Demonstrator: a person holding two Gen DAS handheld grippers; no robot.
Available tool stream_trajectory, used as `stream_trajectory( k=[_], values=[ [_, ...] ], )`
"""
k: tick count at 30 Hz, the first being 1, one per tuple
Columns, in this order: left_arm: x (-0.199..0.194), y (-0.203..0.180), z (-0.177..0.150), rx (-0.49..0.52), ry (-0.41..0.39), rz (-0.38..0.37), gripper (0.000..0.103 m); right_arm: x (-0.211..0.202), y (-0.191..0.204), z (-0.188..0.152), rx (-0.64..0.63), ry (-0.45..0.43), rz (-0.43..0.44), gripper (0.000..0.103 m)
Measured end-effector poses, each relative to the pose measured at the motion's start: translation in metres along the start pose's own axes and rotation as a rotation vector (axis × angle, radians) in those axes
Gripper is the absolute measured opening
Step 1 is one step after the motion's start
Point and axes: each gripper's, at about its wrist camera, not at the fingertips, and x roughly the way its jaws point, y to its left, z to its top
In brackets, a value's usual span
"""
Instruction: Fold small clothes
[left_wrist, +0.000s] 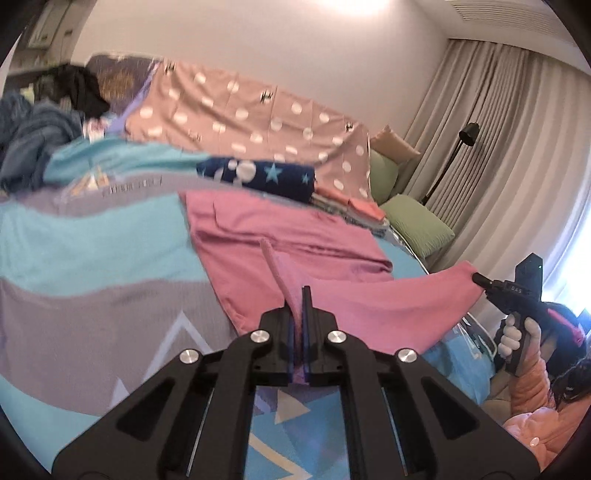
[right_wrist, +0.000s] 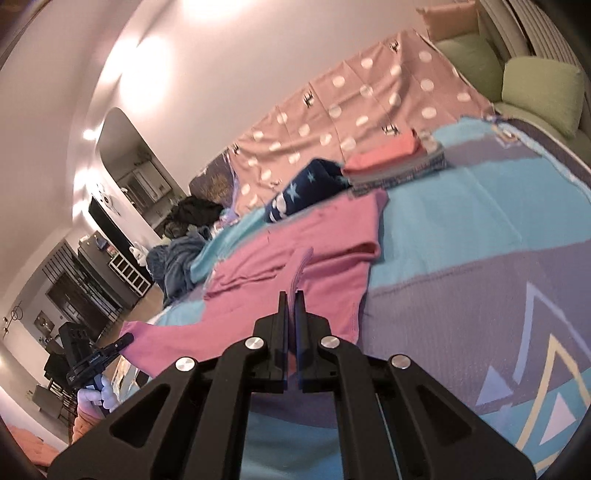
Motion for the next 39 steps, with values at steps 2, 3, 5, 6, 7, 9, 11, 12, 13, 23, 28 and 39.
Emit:
stream_trajectory(
  k=[2,3,5,6,7,9,11,12,13,23,28,39],
  values=[
    [-0.01,-0.008,-0.001,0.004,-0.026,-0.019,0.003,-0.008,0.001,-0.002,0.021,-0.01,0.022,0.003],
    [-0.014,-0.011,-0.002,0.002,-0.031,-0.032,0.003,-0.011,0.001,-0.004,0.042,-0.016,0.044,0.003],
    [-0.023,-0.017,-0.004,-0.001,-0.047,-0.069,0.003,-0.022,0.003,-0.005,0.073,-0.038,0.092,0.003],
    [-0.027,-0.02,-0.004,0.001,-0.056,-0.077,0.003,-0.028,0.004,-0.003,0.084,-0.057,0.119,0.003],
    [-0.033,-0.023,-0.003,0.005,-0.07,-0.088,0.003,-0.035,0.007,0.0,0.091,-0.085,0.15,0.002],
    [-0.043,-0.028,-0.001,0.008,-0.095,-0.116,0.003,-0.053,0.013,0.005,0.085,-0.14,0.191,0.0],
    [-0.05,-0.035,0.002,0.042,-0.111,-0.107,0.003,-0.065,0.021,0.01,0.027,-0.165,0.17,0.0],
    [-0.052,-0.038,0.002,0.07,-0.111,-0.084,0.003,-0.066,0.023,0.01,-0.014,-0.154,0.132,0.0],
    [-0.05,-0.038,0.001,0.084,-0.103,-0.07,0.003,-0.064,0.023,0.009,-0.038,-0.135,0.089,0.0],
    [0.01,0.016,-0.039,-0.037,0.097,0.037,0.003,0.036,-0.058,-0.046,0.132,0.267,-0.141,0.048],
    [0.018,0.027,-0.047,-0.057,0.134,0.054,0.003,0.064,-0.055,-0.042,0.14,0.324,-0.109,0.056],
    [0.045,0.044,-0.07,-0.092,0.253,0.087,0.042,0.082,-0.046,-0.044,0.094,0.359,-0.124,0.003]
  ],
)
